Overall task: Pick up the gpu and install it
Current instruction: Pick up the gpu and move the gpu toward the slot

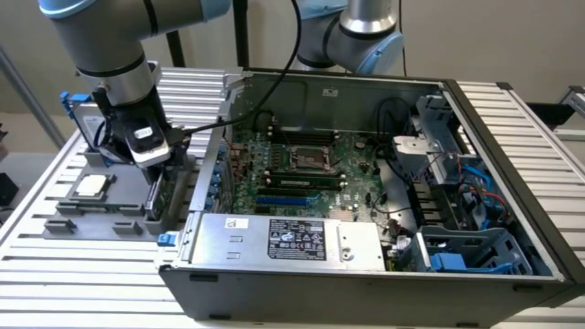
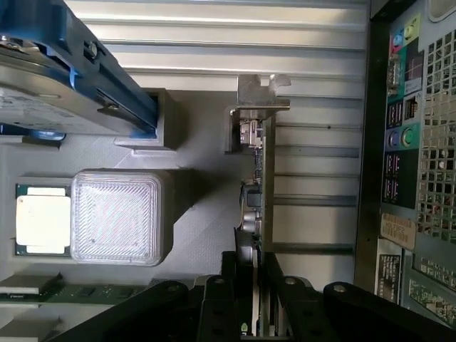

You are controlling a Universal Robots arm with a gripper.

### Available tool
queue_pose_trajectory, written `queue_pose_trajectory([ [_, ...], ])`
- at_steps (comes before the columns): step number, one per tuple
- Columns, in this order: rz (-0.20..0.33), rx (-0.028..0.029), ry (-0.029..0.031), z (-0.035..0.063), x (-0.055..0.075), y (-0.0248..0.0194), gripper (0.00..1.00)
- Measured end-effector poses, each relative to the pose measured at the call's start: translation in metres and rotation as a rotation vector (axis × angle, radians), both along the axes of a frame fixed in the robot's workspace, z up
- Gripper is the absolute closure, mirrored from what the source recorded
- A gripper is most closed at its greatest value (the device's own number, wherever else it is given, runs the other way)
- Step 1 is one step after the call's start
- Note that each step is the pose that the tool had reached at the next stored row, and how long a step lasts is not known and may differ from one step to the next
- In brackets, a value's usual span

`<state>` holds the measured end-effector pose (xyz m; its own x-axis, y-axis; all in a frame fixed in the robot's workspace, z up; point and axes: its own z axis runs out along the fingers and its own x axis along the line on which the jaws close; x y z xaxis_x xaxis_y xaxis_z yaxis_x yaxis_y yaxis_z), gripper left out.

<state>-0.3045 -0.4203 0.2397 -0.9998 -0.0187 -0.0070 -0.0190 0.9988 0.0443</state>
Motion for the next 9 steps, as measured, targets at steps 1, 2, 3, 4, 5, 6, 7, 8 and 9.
queue_pose_trajectory([
  [1,-0.001,0.0,0.0001,0.0,0.0,0.0,1.0],
  [2,-0.002,0.0,0.0,0.0,0.0,0.0,1.0],
  [3,-0.004,0.0,0.0,0.0,0.0,0.0,1.0],
  [4,-0.005,0.0,0.0,0.0,0.0,0.0,1.0],
  [5,-0.006,0.0,0.0,0.0,0.0,0.0,1.0],
  [6,-0.006,0.0,0.0,0.0,0.0,0.0,1.0],
  [7,-0.006,0.0,0.0,0.0,0.0,0.0,1.0],
  [8,-0.006,0.0,0.0,0.0,0.0,0.0,1.0],
  [9,-0.006,0.0,0.0001,0.0,0.0,0.0,1.0],
])
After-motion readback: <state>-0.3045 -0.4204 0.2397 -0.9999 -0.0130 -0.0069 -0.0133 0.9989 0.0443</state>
